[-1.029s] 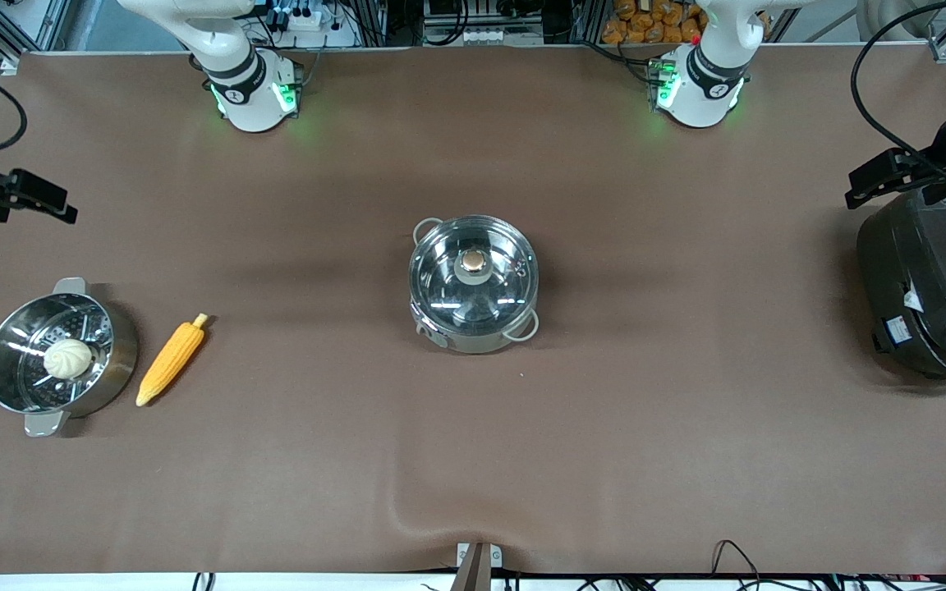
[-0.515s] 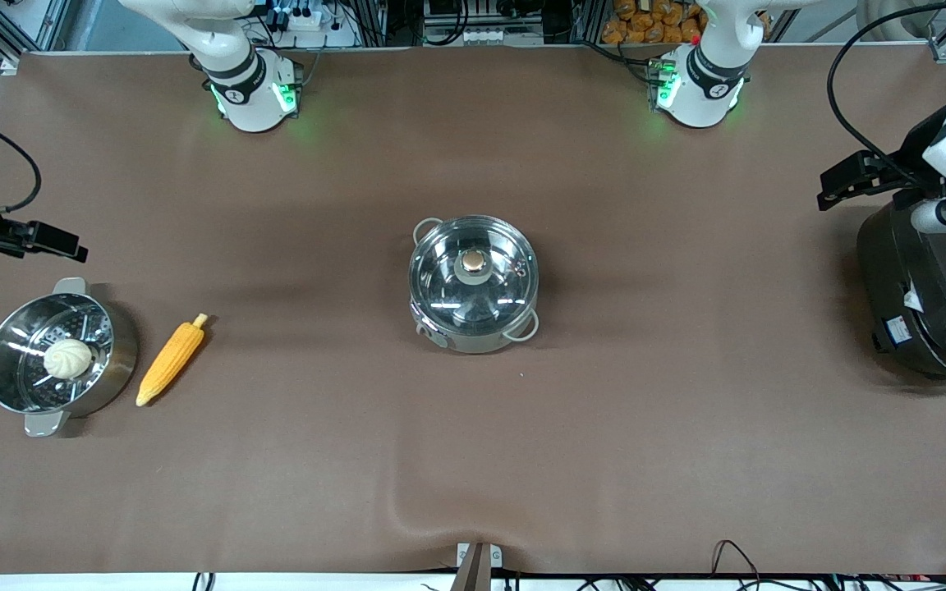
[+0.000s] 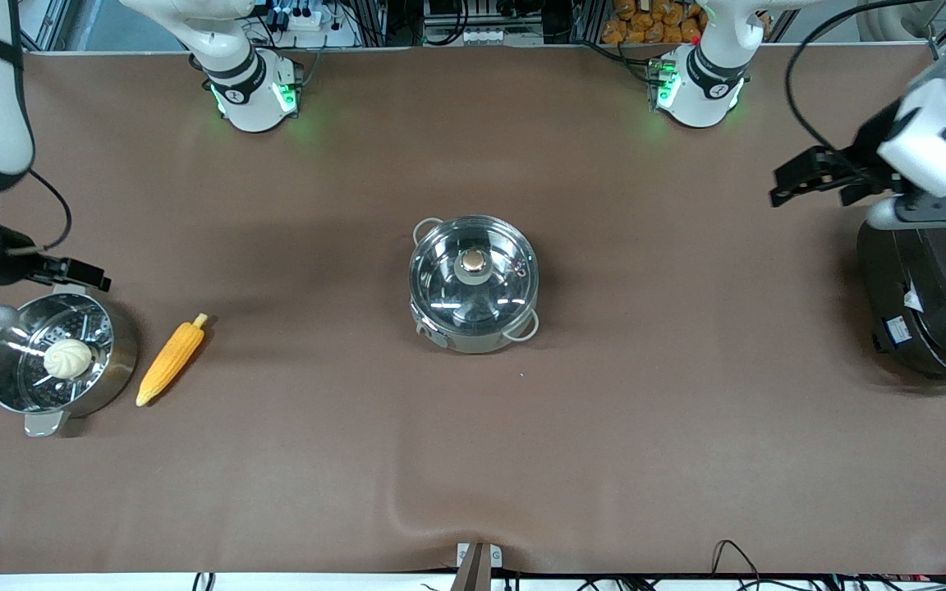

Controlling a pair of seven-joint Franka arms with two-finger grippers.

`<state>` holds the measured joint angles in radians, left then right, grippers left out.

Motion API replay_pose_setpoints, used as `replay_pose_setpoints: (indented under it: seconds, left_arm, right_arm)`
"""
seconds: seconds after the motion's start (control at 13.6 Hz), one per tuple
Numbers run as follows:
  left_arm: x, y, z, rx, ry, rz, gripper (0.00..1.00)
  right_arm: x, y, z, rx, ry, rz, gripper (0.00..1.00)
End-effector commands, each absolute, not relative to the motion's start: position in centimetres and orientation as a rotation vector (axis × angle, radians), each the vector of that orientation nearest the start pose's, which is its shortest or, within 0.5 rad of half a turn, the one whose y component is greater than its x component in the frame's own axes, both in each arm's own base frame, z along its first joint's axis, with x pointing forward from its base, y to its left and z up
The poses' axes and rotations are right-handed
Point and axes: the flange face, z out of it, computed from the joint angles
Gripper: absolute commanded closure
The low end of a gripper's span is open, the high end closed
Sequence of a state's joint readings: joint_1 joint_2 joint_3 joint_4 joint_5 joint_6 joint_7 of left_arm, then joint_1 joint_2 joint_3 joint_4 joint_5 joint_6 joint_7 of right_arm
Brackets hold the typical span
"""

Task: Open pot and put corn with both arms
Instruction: 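Reach the left gripper to the pot lid while the right gripper reaches the corn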

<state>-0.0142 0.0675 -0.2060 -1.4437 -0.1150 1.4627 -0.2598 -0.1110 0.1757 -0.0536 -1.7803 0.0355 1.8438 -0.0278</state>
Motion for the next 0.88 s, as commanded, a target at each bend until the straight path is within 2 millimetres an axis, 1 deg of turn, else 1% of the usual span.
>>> replay_pose_setpoints:
  seconds: [0.0, 0.15, 0.22, 0.29, 0.37, 0.44, 0.51, 0.59, 0.66, 0.74, 0.81]
  left_arm:
    - [55.7, -16.9, 63.0, -3.287, 0.014, 0.096, 0.0]
    - [55.7, -19.4, 62.3, -3.295, 0.063, 0.059, 0.0]
    - [55.7, -20.8, 61.6, -3.298, 0.07, 0.075, 0.0]
    - [55.3, -22.7, 61.1, -3.296, 0.091, 0.092, 0.0]
    - [54.7, -25.5, 60.0, -3.286, 0.09, 0.115, 0.0]
    - [54.0, -28.9, 58.6, -3.272, 0.075, 0.132, 0.0]
    - [53.8, -32.0, 56.8, -3.254, 0.018, 0.13, 0.0]
    - [53.7, -34.9, 54.6, -3.244, -0.115, 0.124, 0.0]
    - [53.1, -38.3, 52.5, -3.239, -0.204, 0.11, 0.0]
    - [52.6, -41.1, 50.3, -3.233, -0.217, 0.077, 0.0]
    - [52.9, -42.7, 48.1, -3.225, -0.233, 0.045, 0.0]
  right_arm:
    - [60.0, -10.5, 41.6, -3.068, 0.285, 0.2, 0.0]
    - [61.1, -11.3, 37.8, -3.044, 0.319, 0.209, 0.0]
    - [61.6, -11.9, 35.7, -3.041, 0.336, 0.211, 0.0]
    - [62.1, -12.1, 33.8, -3.039, 0.346, 0.201, 0.0]
    - [62.5, -12.2, 32.0, -3.039, 0.356, 0.189, 0.0]
    - [62.8, -12.3, 30.6, -3.038, 0.361, 0.187, 0.0]
    - [63.0, -12.2, 29.3, -3.027, 0.371, 0.189, 0.0]
    - [63.2, -12.1, 28.2, -3.015, 0.382, 0.189, 0.0]
    - [63.5, -11.8, 27.2, -3.014, 0.384, 0.177, 0.0]
    - [63.9, -11.8, 26.4, -3.018, 0.384, 0.164, 0.0]
    - [64.3, -11.8, 25.5, -3.021, 0.386, 0.155, 0.0]
